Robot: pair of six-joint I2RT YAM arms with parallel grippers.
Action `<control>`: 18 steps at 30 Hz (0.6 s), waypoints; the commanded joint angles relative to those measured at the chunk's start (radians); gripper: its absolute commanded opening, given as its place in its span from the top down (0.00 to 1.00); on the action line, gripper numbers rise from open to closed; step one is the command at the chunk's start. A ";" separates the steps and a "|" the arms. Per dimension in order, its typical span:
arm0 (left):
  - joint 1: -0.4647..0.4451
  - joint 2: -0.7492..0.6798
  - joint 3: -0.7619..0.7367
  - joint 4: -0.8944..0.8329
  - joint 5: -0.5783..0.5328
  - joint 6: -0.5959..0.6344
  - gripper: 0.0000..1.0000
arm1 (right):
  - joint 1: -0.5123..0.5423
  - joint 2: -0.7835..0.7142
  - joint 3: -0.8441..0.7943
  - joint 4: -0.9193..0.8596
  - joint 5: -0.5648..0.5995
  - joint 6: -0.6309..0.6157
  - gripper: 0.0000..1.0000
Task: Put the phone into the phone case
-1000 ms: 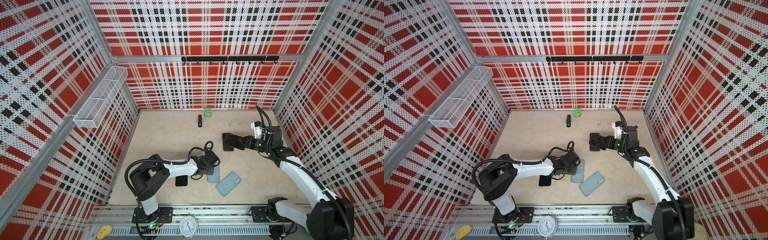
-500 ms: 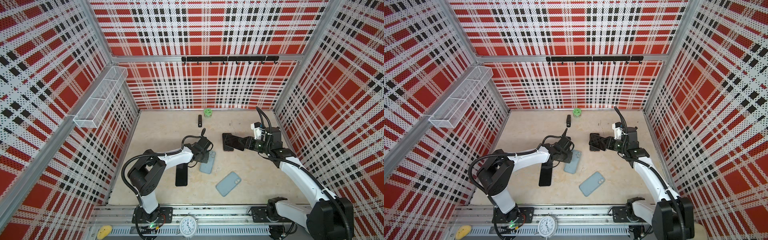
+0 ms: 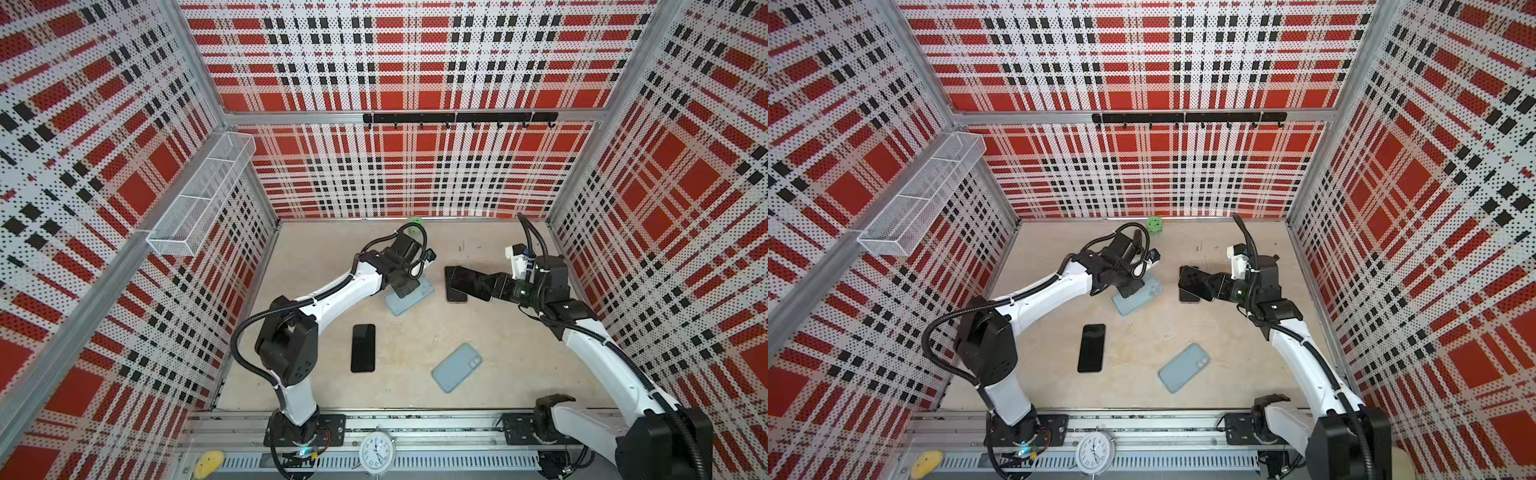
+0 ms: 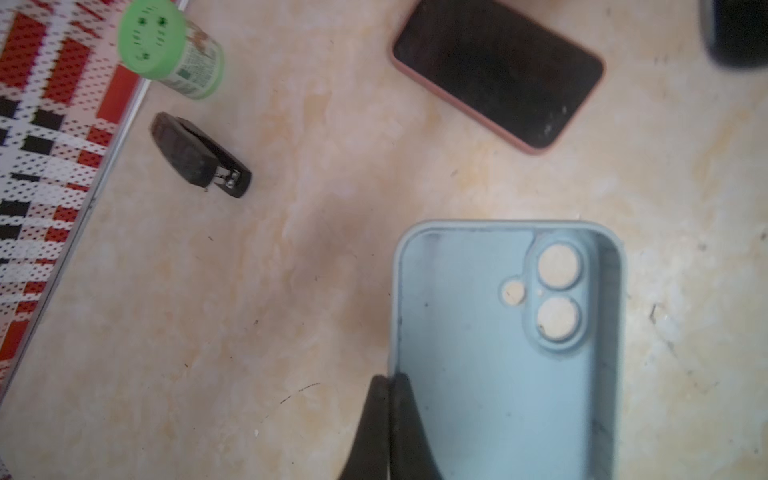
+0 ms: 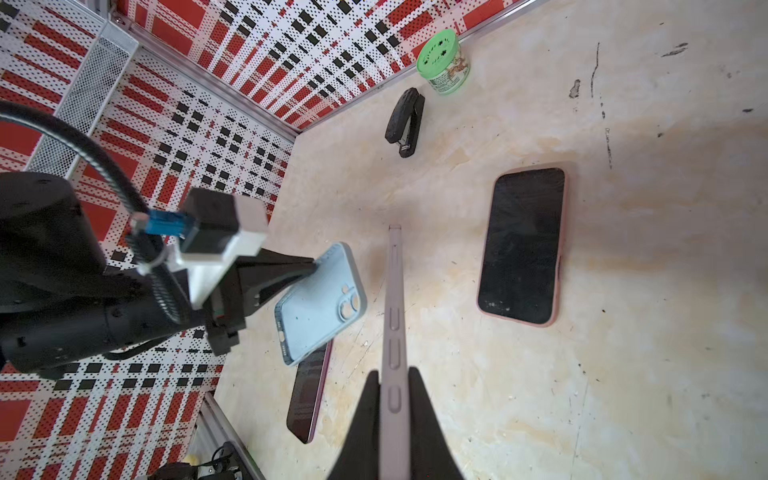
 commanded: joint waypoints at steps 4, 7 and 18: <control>-0.037 0.115 0.012 -0.083 0.083 0.142 0.96 | -0.003 -0.020 0.013 0.025 -0.040 -0.003 1.00; -0.060 0.154 0.008 -0.074 0.086 0.138 0.96 | -0.003 -0.015 0.004 0.021 -0.050 0.003 1.00; -0.078 0.177 -0.024 0.021 0.118 0.155 0.84 | -0.003 0.023 0.042 -0.022 -0.039 0.001 1.00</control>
